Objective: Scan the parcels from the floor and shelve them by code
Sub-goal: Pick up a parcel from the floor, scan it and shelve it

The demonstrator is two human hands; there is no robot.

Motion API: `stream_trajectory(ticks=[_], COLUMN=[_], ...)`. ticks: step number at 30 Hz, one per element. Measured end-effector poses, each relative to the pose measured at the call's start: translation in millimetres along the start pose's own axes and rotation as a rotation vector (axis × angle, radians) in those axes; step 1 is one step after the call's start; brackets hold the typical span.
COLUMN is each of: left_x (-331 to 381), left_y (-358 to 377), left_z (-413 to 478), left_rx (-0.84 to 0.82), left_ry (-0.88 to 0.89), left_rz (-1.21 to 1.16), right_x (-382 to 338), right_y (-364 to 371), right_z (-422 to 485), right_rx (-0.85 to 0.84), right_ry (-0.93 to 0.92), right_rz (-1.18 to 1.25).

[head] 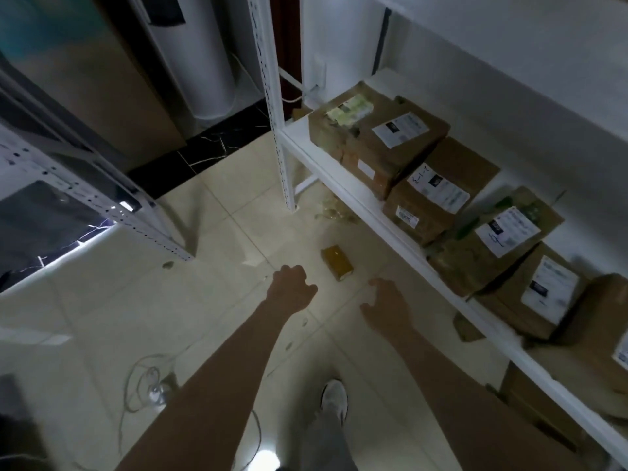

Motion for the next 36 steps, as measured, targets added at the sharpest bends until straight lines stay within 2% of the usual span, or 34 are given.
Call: stream_trajectory(ticks=[4,10,15,20,24,28,32,36], left_x=[-6.7,-31.3,-50.9,-73.2,-93.1,-109.3,-116.6,-103.4], left_y=[22.6,92.3,173.1,249.4,280.8,291.7,275.7,219.4], left_z=[82.1,201.2,308.2,395.6,453.3,471.9,440.1,372.3], left_rx=[0.017,-0.002,0.037,0.029,0.044,0.042,0.019,-0.023], left_ry=[-0.009,-0.02,-0.014,0.056,0.071,0.041,-0.032,-0.08], left_rz=[0.039,0.04,-0.011,0.009,0.017,0.002,-0.1,-0.211], right_x=[9.5,72.7,132.3,188.5,220.0,231.9,227.2,170.6], right_y=[37.9,125.5,206.3,272.7,304.8,316.6,314.5,283.3], right_z=[88.9,201.9,303.9,413.7,480.4,495.8,449.8,374.0], right_rx=[-0.019,-0.033,0.039,0.101,0.132,0.129,0.064,0.046], right_ry=[0.004,0.095,0.146,0.183,0.161,0.154,0.235,0.198], right_rz=[-0.032,-0.044,-0.024,-0.145,-0.219,-0.37,-0.129,0.101])
Point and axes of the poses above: each hand's wrist, its own z-axis towards the middle knuckle, its own y-axis out of the palm, x = y × z, the point moved 5 cm from there along z, towards the middle knuckle, and after that the axes turned 11 degrees about z, right-handed, at the moved point
